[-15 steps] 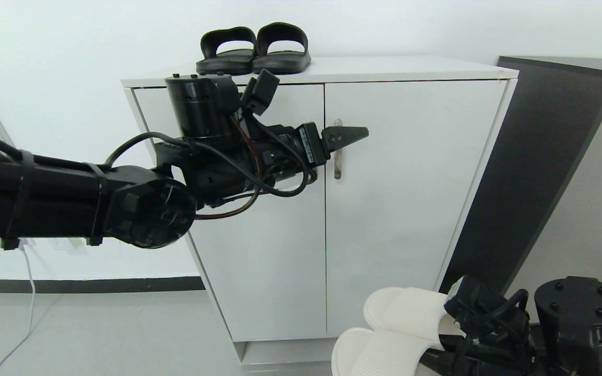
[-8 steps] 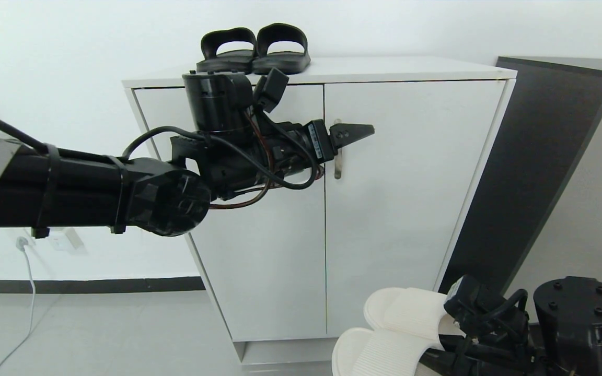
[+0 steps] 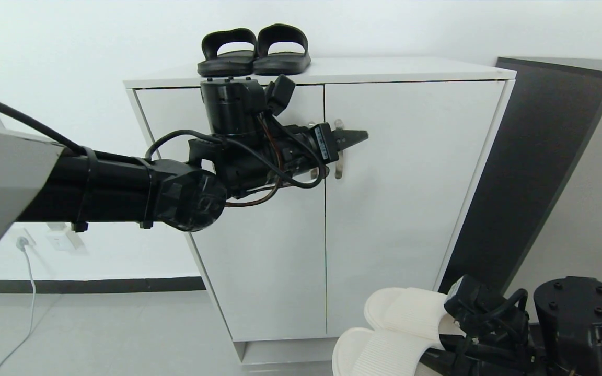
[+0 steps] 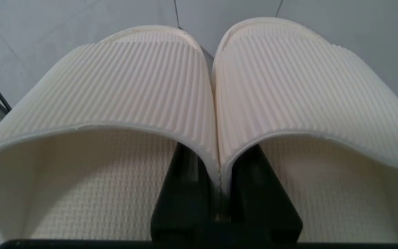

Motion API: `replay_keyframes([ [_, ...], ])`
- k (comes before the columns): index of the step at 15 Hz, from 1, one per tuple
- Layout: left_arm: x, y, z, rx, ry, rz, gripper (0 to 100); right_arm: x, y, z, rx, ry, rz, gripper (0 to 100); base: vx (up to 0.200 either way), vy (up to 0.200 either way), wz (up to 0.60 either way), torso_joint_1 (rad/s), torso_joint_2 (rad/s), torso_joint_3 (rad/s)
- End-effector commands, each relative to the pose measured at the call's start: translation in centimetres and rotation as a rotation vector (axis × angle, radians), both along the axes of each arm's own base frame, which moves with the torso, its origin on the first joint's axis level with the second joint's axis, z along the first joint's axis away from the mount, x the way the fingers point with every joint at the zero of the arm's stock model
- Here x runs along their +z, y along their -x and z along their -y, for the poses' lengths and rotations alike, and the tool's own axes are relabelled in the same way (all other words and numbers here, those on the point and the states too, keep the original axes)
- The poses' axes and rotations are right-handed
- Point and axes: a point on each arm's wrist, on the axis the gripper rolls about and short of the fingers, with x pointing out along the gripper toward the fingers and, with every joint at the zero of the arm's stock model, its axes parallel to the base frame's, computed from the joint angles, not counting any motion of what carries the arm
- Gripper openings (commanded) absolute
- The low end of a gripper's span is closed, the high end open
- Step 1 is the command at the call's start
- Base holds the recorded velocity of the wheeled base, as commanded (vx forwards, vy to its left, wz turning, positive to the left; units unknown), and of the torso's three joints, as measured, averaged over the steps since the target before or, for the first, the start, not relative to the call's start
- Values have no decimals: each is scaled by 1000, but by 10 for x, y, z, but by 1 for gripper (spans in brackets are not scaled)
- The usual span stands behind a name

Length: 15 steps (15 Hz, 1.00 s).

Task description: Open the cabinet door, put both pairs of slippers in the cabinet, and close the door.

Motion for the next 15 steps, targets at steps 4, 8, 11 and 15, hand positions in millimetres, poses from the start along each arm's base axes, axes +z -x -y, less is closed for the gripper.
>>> replay_keyframes([
  [4, 2, 25, -7, -21, -39, 20, 0, -2, 2, 1, 7, 3, -7, 0, 0, 0, 0, 0, 0, 0],
  [8, 7, 76, -17, -80, -57, 24, 0, -4, 8, 4, 87, -20, -11, 0, 0, 0, 0, 0, 0, 0],
  [11, 15, 101, -25, -104, -51, 41, 0, -5, 9, 5, 100, -27, 0, 0, 0, 0, 0, 0, 0, 0],
  [15, 16, 103, -38, -61, -54, 47, 0, -6, 10, 5, 108, -24, -8, 0, 0, 0, 0, 0, 0, 0],
])
